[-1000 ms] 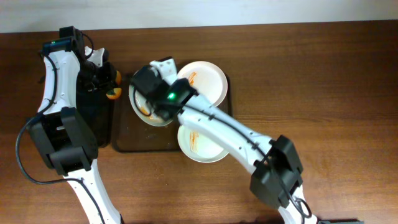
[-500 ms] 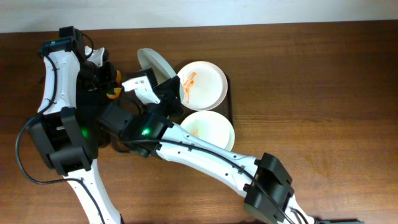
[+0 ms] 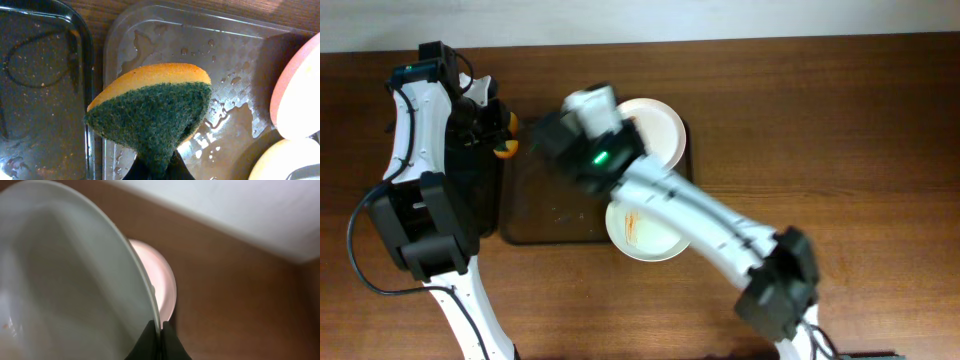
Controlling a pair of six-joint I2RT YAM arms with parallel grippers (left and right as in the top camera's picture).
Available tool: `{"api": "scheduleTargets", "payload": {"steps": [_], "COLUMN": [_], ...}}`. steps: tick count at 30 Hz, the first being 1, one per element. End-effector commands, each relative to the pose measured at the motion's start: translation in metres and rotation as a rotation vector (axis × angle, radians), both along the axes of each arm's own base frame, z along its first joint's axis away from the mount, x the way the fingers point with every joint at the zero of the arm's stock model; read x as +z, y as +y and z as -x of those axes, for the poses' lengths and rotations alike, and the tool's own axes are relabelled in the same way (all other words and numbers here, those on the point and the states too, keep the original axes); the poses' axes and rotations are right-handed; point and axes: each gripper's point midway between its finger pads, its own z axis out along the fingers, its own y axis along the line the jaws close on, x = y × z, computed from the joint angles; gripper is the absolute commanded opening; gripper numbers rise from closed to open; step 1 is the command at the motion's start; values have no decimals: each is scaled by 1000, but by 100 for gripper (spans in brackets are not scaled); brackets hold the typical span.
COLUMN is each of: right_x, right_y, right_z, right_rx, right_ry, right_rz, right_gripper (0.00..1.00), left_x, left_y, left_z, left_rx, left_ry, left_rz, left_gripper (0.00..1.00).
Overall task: Clean dirty plates on tray and stack at the side
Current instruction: 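Lift the cleaned plate with the right gripper and carry it right, then place the plate on the table right of the tray, release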
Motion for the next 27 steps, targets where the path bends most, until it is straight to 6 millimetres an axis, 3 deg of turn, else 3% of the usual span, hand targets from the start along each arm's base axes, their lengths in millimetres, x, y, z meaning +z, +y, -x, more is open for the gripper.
{"api": "scheduleTargets", "payload": {"steps": [1, 4, 6, 8, 10, 14, 18, 20, 21, 23, 26, 27], "right_x": [19, 5, -9, -25, -60, -118, -161, -174, -177, -178, -158, -143], "right_y": [-33, -79, -147, -194, -250, -296, -315, -316, -317, -314, -297, -277], "right_z": [-9, -22, -30, -28, -19, -3, 7, 12, 13, 19, 27, 25], "right_rx": [-7, -26, -165, -267, -415, -539, -586, -593, -595, -597, -545, -426], "right_ry": [199, 363, 417, 453, 497, 543, 535, 539, 542, 566, 609, 618], "right_rz": [-376, -537, -568, -559, -538, -551, -565, -552, -549, -554, -631, -708], "right_gripper": [4, 4, 4, 4, 4, 4, 4, 5, 10, 34, 38, 39], "left_x": [8, 8, 8, 8, 8, 5, 6, 6, 6, 6, 6, 6], "left_y": [-4, -9, -19, -32, -48, -60, -69, -69, -69, -69, -71, -71], "left_z": [-5, -6, -10, -14, -20, -22, -25, -26, -26, -26, -26, -26], "left_rx": [-23, -34, -57, -86, -123, -161, -179, -179, -179, -179, -182, -182], "left_ry": [-34, -37, -50, -69, -92, -98, -114, -117, -117, -117, -118, -118], "left_rz": [13, 12, 6, 4, -14, -91, -94, -94, -94, -94, -94, -94], "left_gripper": [1, 1, 1, 1, 1, 1, 1, 1, 1, 1, 1, 1]}}
